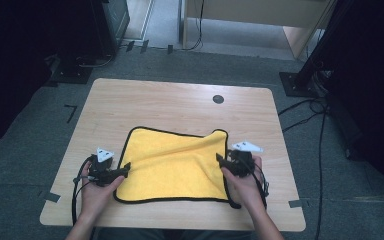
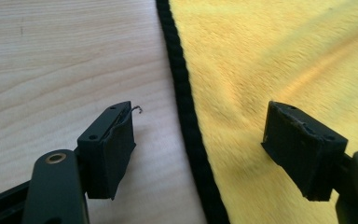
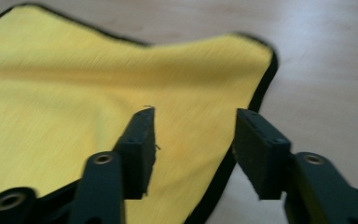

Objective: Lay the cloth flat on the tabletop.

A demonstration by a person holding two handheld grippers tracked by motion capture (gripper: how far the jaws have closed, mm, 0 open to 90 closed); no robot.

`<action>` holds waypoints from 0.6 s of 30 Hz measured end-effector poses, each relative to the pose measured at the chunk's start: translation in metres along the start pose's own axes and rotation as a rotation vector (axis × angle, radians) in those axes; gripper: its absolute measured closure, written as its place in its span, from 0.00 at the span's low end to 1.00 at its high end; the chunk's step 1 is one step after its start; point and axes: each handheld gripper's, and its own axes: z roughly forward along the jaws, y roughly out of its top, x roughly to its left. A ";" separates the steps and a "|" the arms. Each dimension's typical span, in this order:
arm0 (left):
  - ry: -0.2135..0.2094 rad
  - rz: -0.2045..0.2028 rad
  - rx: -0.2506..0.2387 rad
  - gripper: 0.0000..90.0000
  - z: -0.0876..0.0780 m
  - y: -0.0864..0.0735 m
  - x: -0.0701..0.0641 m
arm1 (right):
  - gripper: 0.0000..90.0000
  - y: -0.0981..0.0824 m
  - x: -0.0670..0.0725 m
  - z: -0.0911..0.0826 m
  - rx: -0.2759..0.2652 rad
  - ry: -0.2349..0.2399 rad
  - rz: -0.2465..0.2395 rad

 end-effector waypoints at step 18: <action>-0.058 0.126 0.037 0.25 -0.015 -0.013 -0.006 | 0.34 -0.064 -0.005 -0.038 0.098 -0.006 -0.073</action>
